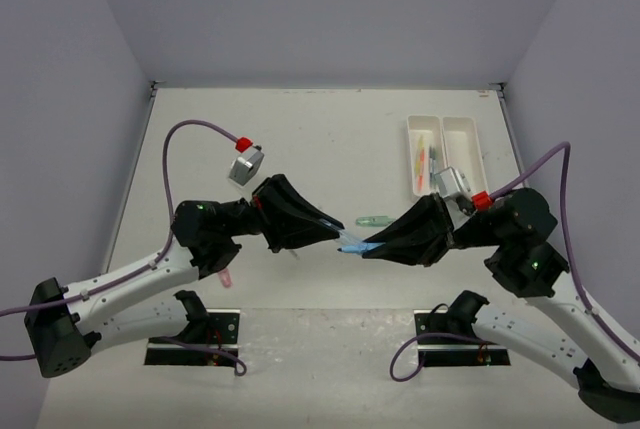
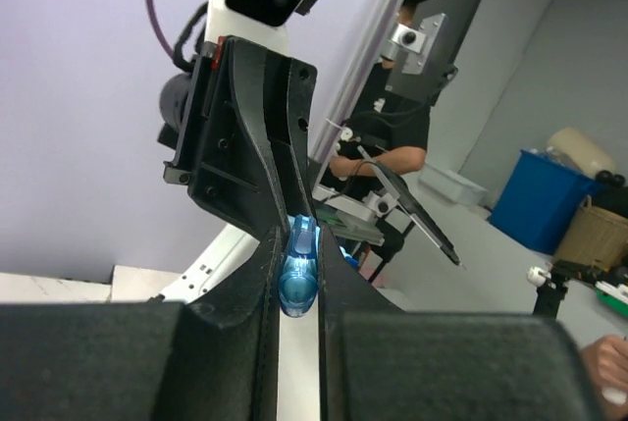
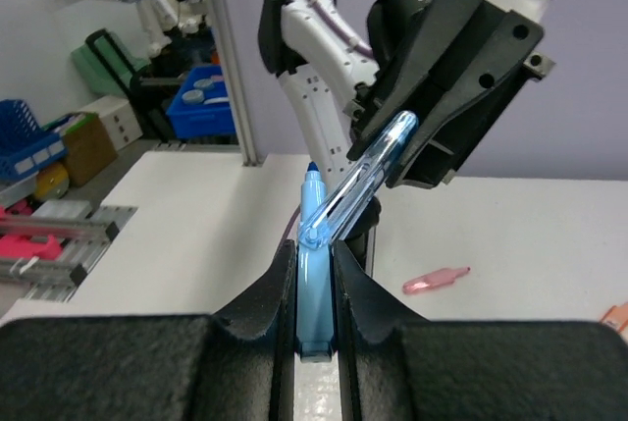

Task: Sort the stationery into containers
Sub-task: Close the pen cap on the pen, then place the pen in the storage box, then pick up the pen from the center of the board.

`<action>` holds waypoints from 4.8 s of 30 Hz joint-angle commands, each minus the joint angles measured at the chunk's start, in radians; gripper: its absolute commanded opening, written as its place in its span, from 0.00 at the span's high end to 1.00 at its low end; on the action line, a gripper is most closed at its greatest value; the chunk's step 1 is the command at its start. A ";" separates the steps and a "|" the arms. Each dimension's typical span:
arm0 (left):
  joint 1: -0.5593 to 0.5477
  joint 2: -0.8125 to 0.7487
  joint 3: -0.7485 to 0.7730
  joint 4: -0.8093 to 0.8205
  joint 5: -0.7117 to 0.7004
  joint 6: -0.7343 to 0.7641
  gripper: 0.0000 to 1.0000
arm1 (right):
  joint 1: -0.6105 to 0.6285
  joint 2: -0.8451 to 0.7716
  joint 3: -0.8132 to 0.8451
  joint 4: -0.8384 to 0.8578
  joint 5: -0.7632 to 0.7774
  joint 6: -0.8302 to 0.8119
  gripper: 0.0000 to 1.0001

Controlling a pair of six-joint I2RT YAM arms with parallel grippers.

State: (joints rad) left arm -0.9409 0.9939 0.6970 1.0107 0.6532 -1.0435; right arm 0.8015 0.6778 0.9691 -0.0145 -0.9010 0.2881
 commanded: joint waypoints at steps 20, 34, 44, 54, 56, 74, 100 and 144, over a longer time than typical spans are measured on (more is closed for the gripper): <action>-0.007 -0.128 0.078 -0.433 -0.312 0.326 1.00 | 0.015 0.008 0.019 -0.033 0.397 0.233 1.00; -0.007 -0.066 0.053 -0.345 -0.258 0.294 1.00 | 0.022 0.084 0.035 0.136 0.297 0.256 1.00; -0.047 -0.012 0.016 -0.296 -0.250 0.284 1.00 | 0.067 0.263 0.186 0.206 0.327 0.255 1.00; -0.078 -0.060 0.073 -0.541 -0.404 0.384 1.00 | 0.067 0.289 0.083 0.216 0.414 0.229 1.00; -0.078 -0.086 0.141 -0.652 -0.492 0.439 0.68 | 0.067 0.259 0.027 0.212 0.438 0.230 1.00; -0.076 -0.209 0.392 -1.431 -1.338 0.405 0.00 | -0.352 0.158 -0.120 -0.108 0.857 -0.034 1.00; -0.076 -0.356 0.007 -1.368 -0.984 0.387 0.00 | -0.861 0.928 0.043 0.044 1.144 -0.389 0.87; 0.531 0.711 0.576 -1.755 -1.210 -0.031 0.12 | -0.163 0.226 -0.130 -0.378 1.262 0.332 0.02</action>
State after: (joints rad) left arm -0.4114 1.5593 1.1277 -0.6813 -0.5414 -1.0017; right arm 0.6345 0.8971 0.8356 -0.4462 0.4578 0.6944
